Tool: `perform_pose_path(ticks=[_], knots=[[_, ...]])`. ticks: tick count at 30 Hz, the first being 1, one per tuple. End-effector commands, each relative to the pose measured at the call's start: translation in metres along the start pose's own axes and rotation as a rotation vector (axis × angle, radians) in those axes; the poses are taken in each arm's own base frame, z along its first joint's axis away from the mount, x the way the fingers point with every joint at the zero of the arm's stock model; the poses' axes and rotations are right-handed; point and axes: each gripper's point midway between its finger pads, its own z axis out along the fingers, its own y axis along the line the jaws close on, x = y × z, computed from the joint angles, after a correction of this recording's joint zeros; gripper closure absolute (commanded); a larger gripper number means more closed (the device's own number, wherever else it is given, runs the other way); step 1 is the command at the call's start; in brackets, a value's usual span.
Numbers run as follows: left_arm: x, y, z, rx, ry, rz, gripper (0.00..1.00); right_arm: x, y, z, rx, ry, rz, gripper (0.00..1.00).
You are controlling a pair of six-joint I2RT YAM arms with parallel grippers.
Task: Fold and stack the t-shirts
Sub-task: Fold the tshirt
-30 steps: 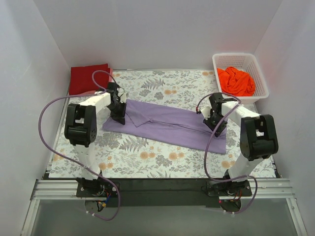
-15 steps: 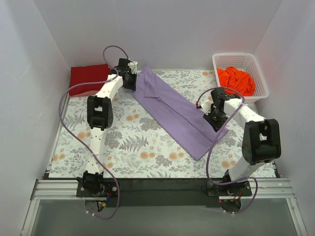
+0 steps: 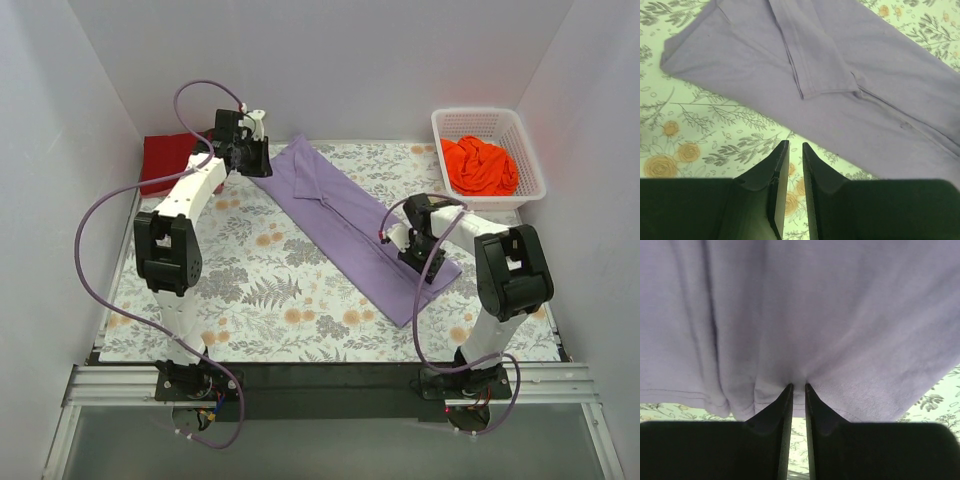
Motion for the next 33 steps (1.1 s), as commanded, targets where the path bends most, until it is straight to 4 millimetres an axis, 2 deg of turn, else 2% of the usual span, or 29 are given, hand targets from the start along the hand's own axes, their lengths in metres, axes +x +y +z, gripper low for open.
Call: perform_pose_path(ticks=[1,2,3,6,8,9,13,15,16,18,19,20,21,24,26,27,29,30,31,32,33], knots=[[0.015,-0.012,-0.012,0.05,0.047,-0.04,0.84,0.012,0.05,0.008,-0.091,0.058,-0.111,0.79],[0.018,-0.013,-0.012,0.052,0.056,-0.048,0.84,0.02,0.061,0.011,-0.106,0.085,-0.131,0.79],[0.021,-0.014,-0.013,0.055,0.062,-0.051,0.84,0.019,0.074,0.011,-0.138,0.075,-0.15,0.79],[0.031,-0.021,-0.013,0.097,0.091,-0.072,0.84,0.013,0.116,0.007,-0.208,0.075,-0.235,0.79],[0.038,-0.026,-0.011,0.121,0.11,-0.088,0.84,0.004,0.151,0.002,-0.27,0.065,-0.3,0.79],[0.043,-0.028,-0.01,0.135,0.124,-0.102,0.84,-0.004,0.164,-0.003,-0.286,0.049,-0.329,0.79],[0.06,-0.036,-0.006,0.161,0.171,-0.116,0.84,-0.036,0.249,-0.018,-0.408,-0.004,-0.496,0.79],[0.068,-0.041,-0.004,0.174,0.193,-0.116,0.84,-0.048,0.276,-0.018,-0.445,0.002,-0.565,0.79],[0.075,-0.041,-0.003,0.173,0.209,-0.119,0.84,-0.06,0.297,-0.024,-0.445,-0.026,-0.64,0.79],[0.083,-0.046,0.0,0.181,0.23,-0.115,0.84,-0.069,0.32,-0.027,-0.494,-0.04,-0.688,0.8],[0.087,-0.047,0.001,0.184,0.243,-0.116,0.85,-0.083,0.333,-0.039,-0.518,-0.089,-0.708,0.8],[0.088,-0.048,0.002,0.186,0.249,-0.109,0.85,-0.087,0.339,-0.046,-0.548,-0.105,-0.704,0.79],[0.092,-0.047,0.004,0.184,0.26,-0.109,0.85,-0.092,0.339,-0.052,-0.541,-0.126,-0.711,0.78],[0.098,-0.046,0.008,0.181,0.277,-0.1,0.85,-0.111,0.324,-0.077,-0.481,-0.227,-0.706,0.76],[0.104,-0.049,0.014,0.189,0.294,-0.098,0.85,-0.123,0.302,-0.089,-0.474,-0.281,-0.641,0.75],[0.107,-0.049,0.017,0.192,0.305,-0.098,0.85,-0.132,0.281,-0.099,-0.463,-0.327,-0.581,0.75],[0.114,-0.05,0.028,0.188,0.325,-0.09,0.85,-0.141,0.257,-0.107,-0.467,-0.374,-0.502,0.75],[0.116,-0.049,0.032,0.182,0.331,-0.089,0.85,-0.149,0.229,-0.11,-0.457,-0.405,-0.419,0.75],[0.123,-0.046,0.04,0.177,0.35,-0.095,0.85,-0.157,0.215,-0.113,-0.452,-0.438,-0.367,0.75],[0.12,-0.046,0.044,0.175,0.344,-0.094,0.85,-0.163,0.2,-0.11,-0.452,-0.447,-0.323,0.75],[0.122,-0.04,0.048,0.152,0.347,-0.097,0.85,-0.173,0.171,-0.114,-0.43,-0.484,-0.249,0.75]])
